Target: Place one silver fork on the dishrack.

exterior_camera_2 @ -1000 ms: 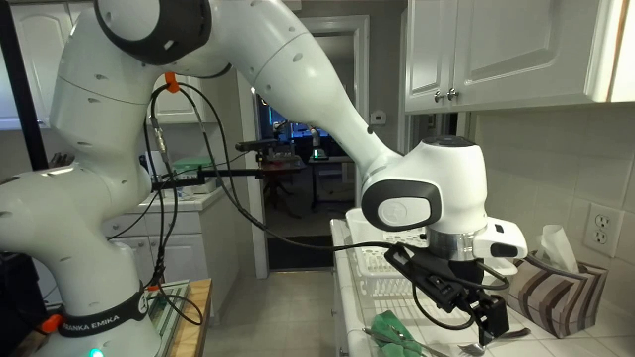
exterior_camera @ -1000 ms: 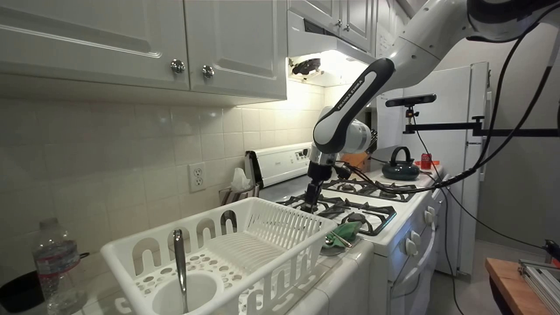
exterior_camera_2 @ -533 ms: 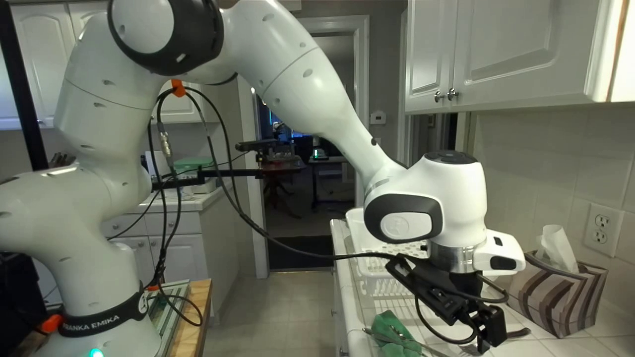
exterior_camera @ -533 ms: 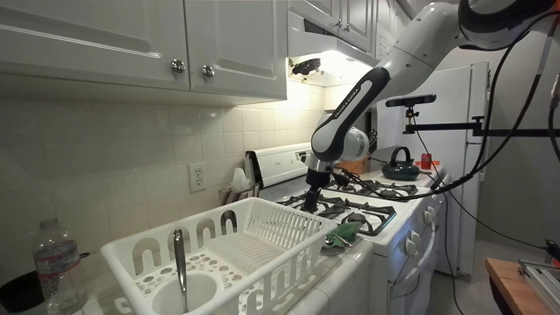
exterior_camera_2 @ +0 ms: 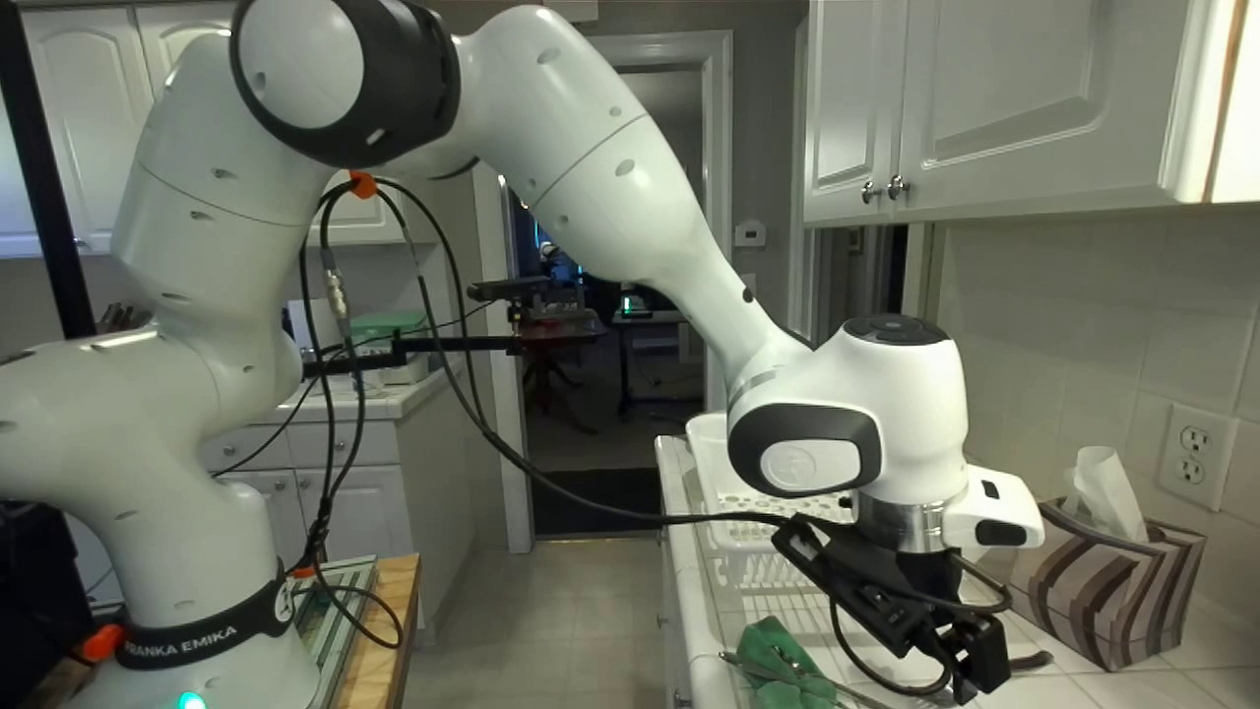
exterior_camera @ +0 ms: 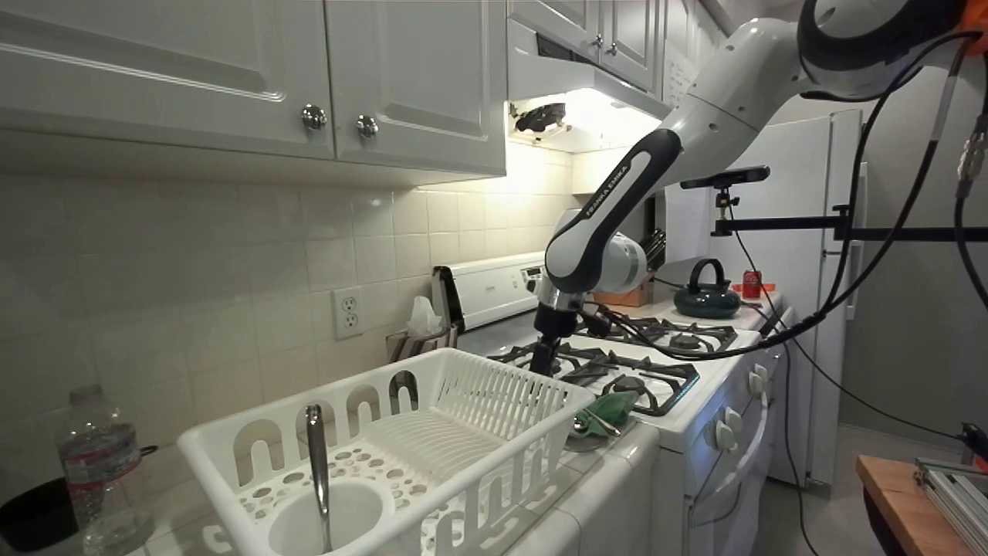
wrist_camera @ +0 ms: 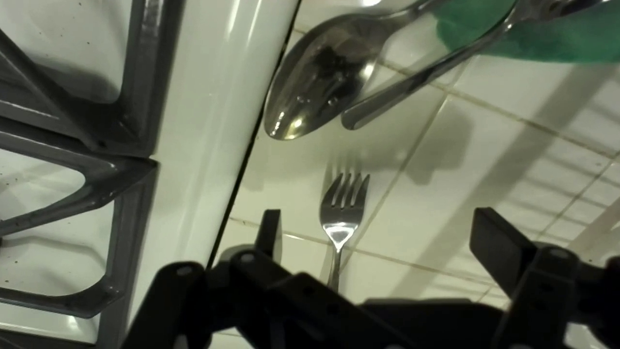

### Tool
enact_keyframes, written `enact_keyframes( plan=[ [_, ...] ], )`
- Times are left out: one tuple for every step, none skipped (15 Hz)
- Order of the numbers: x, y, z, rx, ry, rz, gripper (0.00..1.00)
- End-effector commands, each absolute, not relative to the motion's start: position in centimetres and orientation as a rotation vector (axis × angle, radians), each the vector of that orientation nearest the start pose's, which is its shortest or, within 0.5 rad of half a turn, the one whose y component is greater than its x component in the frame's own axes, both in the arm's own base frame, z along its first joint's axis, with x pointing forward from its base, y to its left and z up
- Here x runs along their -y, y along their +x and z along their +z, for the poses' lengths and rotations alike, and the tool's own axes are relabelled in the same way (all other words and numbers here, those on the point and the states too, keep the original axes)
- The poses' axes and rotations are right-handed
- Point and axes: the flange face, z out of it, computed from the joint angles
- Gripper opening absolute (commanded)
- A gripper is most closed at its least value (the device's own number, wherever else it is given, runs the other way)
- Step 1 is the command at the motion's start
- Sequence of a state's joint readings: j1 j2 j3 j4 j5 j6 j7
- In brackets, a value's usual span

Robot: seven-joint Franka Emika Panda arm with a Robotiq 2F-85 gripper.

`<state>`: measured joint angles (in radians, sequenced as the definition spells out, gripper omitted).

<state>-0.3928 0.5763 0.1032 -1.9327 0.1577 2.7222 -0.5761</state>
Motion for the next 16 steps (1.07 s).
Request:
enact_keyframes(
  plan=[
    [19.5,61.9,20.3,0.192,-3.067,-0.433,1.00],
    [19.6,61.9,20.3,0.190,-3.068,-0.439,1.00],
    [19.6,61.9,20.2,0.187,-3.068,-0.446,1.00],
    [19.7,61.9,20.1,0.184,-3.069,-0.450,1.00],
    [19.7,61.8,20.0,0.182,-3.068,-0.453,1.00],
    [19.7,61.8,19.9,0.181,-3.068,-0.456,1.00],
    [19.7,61.8,19.9,0.179,-3.068,-0.458,1.00],
    [19.5,61.8,19.8,0.178,-3.067,-0.461,1.00],
    [19.4,61.8,19.8,0.179,-3.068,-0.467,1.00],
    [19.3,61.8,19.8,0.180,-3.068,-0.471,1.00],
    [19.2,61.8,19.7,0.181,-3.068,-0.476,1.00],
    [19.2,61.8,19.6,0.179,-3.068,-0.479,1.00],
    [19.1,61.8,19.6,0.171,-3.070,-0.487,1.00],
    [19.1,61.8,19.5,0.166,-3.075,-0.490,1.00],
    [19.2,61.7,19.3,0.162,-3.080,-0.489,1.00],
    [19.3,61.7,19.1,0.158,-3.082,-0.486,1.00]
  ],
)
